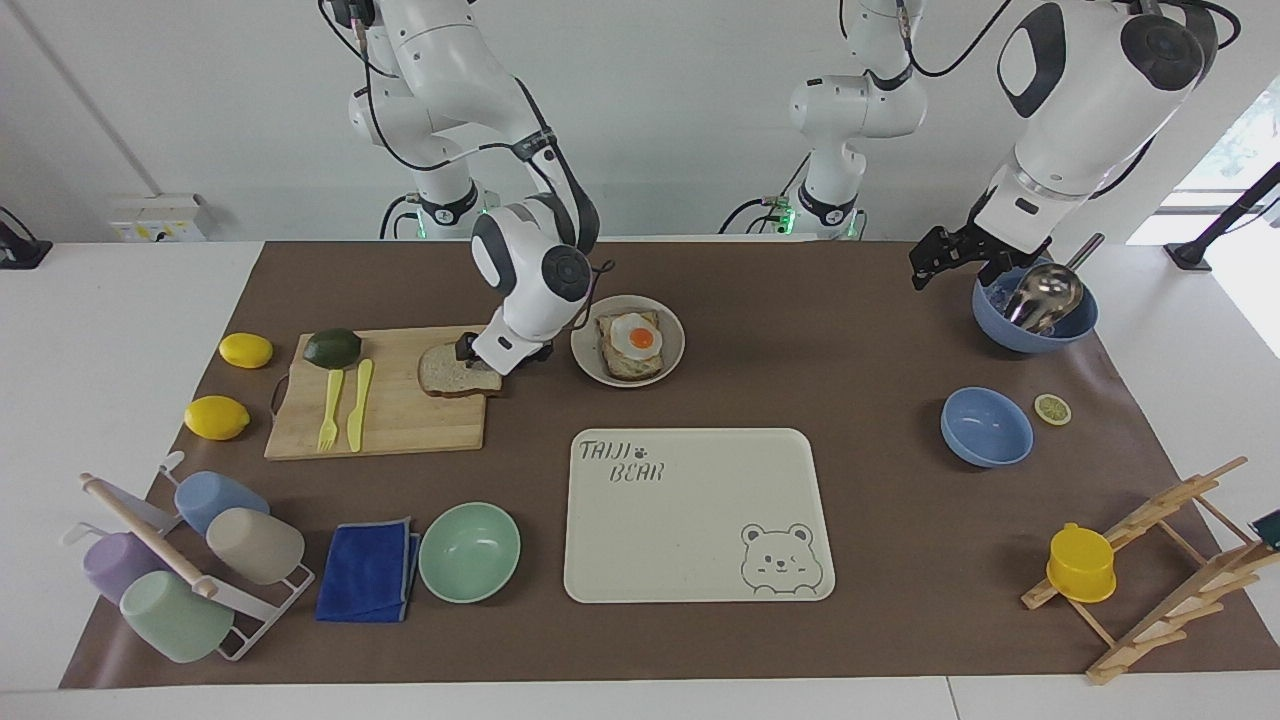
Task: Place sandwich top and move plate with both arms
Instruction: 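Grasp the bread slice on the wooden board with the right gripper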
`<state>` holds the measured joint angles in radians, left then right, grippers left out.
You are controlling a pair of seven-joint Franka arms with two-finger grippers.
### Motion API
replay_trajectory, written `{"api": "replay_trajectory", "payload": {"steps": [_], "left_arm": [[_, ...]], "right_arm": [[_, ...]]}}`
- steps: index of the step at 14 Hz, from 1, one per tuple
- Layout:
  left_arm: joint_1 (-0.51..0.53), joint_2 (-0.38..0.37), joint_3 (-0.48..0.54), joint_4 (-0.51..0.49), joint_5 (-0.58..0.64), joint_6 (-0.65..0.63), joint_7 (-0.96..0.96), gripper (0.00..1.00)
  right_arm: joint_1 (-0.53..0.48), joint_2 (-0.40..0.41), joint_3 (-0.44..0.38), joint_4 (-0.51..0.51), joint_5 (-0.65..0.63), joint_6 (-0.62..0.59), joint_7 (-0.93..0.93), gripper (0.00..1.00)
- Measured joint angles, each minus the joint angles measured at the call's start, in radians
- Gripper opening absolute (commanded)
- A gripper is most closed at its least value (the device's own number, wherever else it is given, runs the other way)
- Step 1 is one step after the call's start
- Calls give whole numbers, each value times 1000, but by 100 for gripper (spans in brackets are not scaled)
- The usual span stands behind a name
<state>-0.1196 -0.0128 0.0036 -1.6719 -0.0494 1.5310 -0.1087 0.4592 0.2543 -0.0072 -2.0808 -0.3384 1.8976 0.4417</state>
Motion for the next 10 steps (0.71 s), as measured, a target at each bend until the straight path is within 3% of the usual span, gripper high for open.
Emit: {"api": "replay_trajectory", "payload": {"steps": [3, 5, 7, 10], "left_arm": [[0, 0, 0, 0, 0, 0, 0, 100], [0, 0, 0, 0, 0, 0, 0, 100], [0, 0, 0, 0, 0, 0, 0, 100], [0, 0, 0, 0, 0, 0, 0, 100]], "right_arm": [[2, -6, 0, -12, -16, -8, 0, 73], [6, -12, 0, -15, -33, -26, 0, 59], [7, -15, 0, -16, -38, -38, 0, 40], [9, -17, 0, -16, -39, -44, 0, 0]]}}
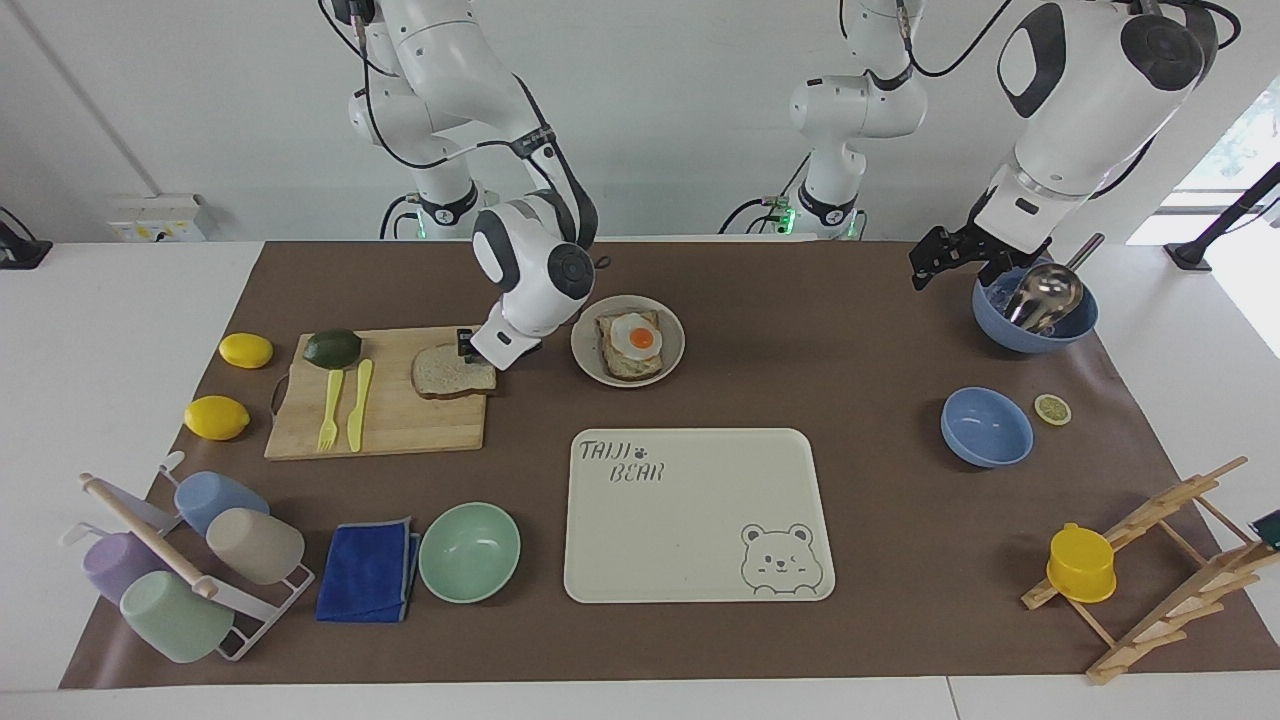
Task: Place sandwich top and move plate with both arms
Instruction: 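Grasp the bread slice on the wooden board with the right gripper, then carry the bread slice over the egg plate with the right gripper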
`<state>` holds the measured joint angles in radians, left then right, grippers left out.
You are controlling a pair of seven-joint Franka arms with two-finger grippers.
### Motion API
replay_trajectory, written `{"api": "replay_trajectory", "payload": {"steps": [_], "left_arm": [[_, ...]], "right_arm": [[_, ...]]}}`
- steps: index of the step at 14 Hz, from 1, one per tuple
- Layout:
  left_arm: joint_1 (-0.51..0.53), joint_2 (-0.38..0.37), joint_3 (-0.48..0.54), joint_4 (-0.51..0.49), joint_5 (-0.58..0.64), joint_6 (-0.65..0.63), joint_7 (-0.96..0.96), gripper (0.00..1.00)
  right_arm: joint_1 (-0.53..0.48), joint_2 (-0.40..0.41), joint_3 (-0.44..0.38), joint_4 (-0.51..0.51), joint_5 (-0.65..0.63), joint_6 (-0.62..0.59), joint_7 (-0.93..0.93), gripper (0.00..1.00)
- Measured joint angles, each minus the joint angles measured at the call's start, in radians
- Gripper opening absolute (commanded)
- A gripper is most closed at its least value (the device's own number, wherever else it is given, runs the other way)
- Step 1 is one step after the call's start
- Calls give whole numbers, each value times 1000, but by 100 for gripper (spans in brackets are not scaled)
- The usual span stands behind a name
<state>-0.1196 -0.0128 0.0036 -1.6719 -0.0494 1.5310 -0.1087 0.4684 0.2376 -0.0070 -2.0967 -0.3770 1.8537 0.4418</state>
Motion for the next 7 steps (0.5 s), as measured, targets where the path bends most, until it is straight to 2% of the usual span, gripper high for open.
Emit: {"api": "replay_trajectory", "payload": {"steps": [4, 7], "left_arm": [[0, 0, 0, 0, 0, 0, 0, 100], [0, 0, 0, 0, 0, 0, 0, 100]], "right_arm": [[34, -11, -1, 7, -2, -13, 1, 0], [81, -9, 2, 94, 18, -101, 4, 0]]}}
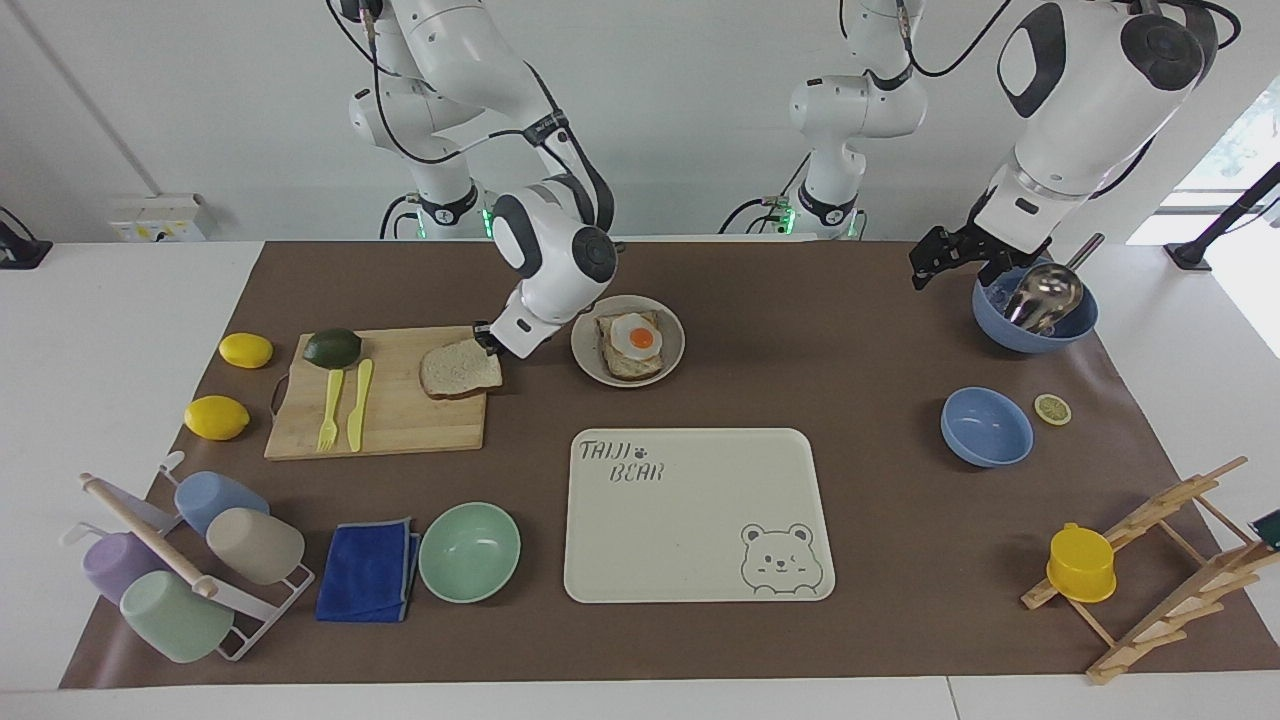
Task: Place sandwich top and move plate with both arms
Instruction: 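Carry the bread slice over the egg plate with the right gripper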
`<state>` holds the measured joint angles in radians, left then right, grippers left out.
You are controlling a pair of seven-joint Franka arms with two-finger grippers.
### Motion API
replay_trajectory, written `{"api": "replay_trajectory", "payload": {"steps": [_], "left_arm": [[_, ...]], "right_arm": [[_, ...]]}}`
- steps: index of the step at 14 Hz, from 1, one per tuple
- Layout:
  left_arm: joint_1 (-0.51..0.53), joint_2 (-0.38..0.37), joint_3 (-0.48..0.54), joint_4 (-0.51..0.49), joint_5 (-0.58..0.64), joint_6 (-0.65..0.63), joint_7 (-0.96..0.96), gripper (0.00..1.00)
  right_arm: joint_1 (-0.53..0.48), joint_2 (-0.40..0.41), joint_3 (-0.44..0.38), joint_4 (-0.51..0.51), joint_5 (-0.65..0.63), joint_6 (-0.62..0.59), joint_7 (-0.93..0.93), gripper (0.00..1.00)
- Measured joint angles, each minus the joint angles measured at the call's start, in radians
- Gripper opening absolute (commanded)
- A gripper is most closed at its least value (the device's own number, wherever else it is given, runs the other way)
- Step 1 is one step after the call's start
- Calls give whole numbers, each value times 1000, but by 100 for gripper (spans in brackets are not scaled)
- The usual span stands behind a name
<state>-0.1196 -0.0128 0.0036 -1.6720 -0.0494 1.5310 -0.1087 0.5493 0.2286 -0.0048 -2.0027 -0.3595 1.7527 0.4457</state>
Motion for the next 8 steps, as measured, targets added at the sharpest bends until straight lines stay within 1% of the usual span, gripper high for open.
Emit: {"api": "replay_trajectory", "payload": {"steps": [2, 5, 8], "left_arm": [[0, 0, 0, 0, 0, 0, 0, 100], [0, 0, 0, 0, 0, 0, 0, 100], [0, 0, 1, 0, 0, 0, 0, 100]], "right_arm": [[73, 3, 3, 77, 58, -41, 44, 0], [194, 22, 9, 184, 128, -61, 168, 0], [266, 49, 11, 247, 171, -59, 277, 0]]}}
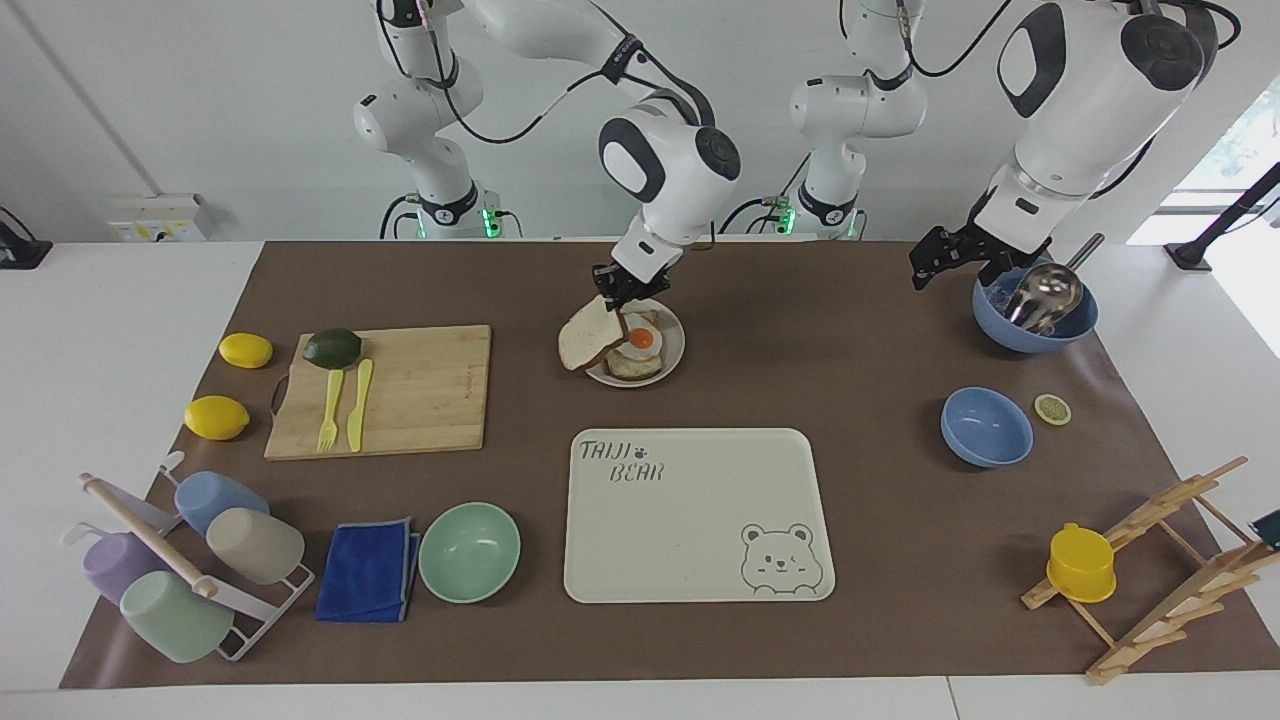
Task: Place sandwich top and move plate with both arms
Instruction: 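Carry the bread slice over the egg plate with the right gripper, then lay the bread on the egg toast while the left gripper approaches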
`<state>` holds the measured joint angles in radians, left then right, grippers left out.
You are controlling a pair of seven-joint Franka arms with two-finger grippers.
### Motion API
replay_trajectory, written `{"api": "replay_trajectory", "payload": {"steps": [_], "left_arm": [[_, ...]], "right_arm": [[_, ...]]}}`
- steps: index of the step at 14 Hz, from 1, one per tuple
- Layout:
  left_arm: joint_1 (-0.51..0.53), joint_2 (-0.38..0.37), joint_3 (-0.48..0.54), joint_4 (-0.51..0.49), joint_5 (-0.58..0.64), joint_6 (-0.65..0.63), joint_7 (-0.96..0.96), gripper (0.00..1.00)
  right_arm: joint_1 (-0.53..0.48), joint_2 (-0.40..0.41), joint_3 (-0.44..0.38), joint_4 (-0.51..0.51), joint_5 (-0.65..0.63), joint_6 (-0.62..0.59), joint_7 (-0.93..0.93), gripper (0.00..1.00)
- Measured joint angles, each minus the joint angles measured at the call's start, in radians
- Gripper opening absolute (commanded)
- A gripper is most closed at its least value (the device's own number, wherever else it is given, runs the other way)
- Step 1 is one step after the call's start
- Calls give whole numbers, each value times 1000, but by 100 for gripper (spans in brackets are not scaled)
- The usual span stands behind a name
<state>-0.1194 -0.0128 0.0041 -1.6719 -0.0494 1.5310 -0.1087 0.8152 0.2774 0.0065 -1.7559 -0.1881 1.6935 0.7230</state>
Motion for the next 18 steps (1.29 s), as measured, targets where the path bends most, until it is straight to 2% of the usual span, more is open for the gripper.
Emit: {"api": "replay_trajectory", "payload": {"steps": [11, 12, 13, 14, 15, 16, 17, 18], "left_arm": [[1, 0, 0, 0, 0, 1, 0, 100], [1, 0, 0, 0, 0, 1, 0, 100], [2, 0, 0, 0, 0, 1, 0, 100], [2, 0, 0, 0, 0, 1, 0, 100], [2, 0, 0, 0, 0, 3, 0, 100], [2, 0, 0, 0, 0, 8, 0, 100], [2, 0, 0, 0, 0, 11, 0, 100], [2, 0, -1, 0, 0, 13, 0, 100]], "right_arm": [[22, 40, 0, 4, 72, 135, 35, 0], [22, 41, 0, -1, 74, 138, 35, 18], [22, 41, 0, -5, 77, 144, 35, 46], [20, 41, 0, -7, 78, 150, 35, 60], [19, 41, 0, -8, 80, 156, 35, 68], [18, 41, 0, -8, 82, 162, 35, 81], [18, 41, 0, -9, 84, 172, 35, 87], [18, 41, 0, -9, 92, 178, 35, 97]]}}
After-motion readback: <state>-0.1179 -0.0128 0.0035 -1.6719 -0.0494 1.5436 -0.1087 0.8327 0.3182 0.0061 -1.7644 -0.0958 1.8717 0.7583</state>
